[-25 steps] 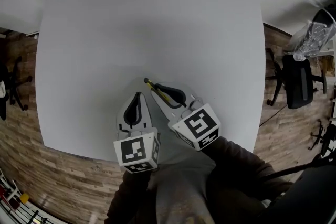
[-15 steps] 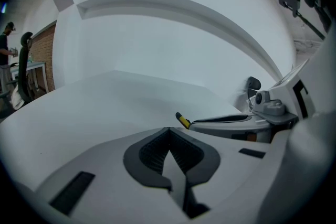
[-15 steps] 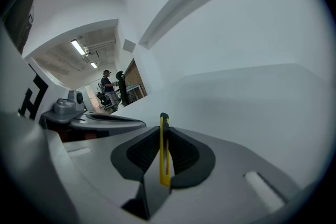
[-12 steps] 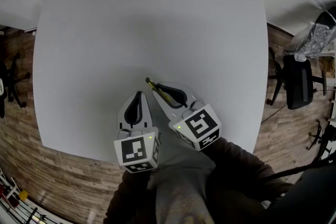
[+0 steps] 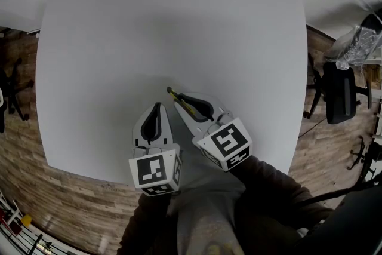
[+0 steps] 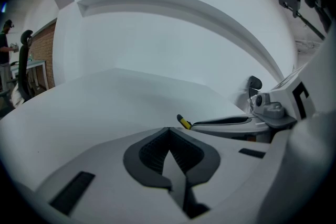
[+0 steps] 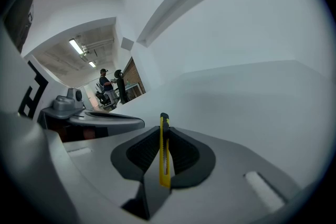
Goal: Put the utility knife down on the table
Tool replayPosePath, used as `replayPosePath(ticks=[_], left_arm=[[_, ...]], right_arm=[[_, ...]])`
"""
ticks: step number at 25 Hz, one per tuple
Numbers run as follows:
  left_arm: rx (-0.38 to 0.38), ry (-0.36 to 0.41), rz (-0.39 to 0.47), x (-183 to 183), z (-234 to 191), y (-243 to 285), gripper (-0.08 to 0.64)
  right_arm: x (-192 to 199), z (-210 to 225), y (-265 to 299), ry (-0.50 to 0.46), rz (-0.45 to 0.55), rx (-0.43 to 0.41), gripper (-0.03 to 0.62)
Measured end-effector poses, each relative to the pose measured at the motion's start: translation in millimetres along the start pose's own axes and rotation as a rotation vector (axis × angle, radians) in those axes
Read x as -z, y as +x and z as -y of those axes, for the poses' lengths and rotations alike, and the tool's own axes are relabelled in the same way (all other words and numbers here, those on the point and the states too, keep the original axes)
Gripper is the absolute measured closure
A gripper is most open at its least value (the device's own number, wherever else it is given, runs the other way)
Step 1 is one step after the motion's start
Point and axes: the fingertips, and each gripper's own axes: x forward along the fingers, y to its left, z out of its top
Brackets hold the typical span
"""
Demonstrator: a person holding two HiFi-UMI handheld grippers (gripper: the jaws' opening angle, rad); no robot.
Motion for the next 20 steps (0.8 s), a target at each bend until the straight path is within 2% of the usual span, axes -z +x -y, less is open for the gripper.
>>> replayPosePath(ticks=[20], left_arm=[[0.004, -0.003, -0.017, 7, -2, 6, 0.557]], right_arm=[[12, 3, 8, 0.006, -0.036, 0.004, 0.535]])
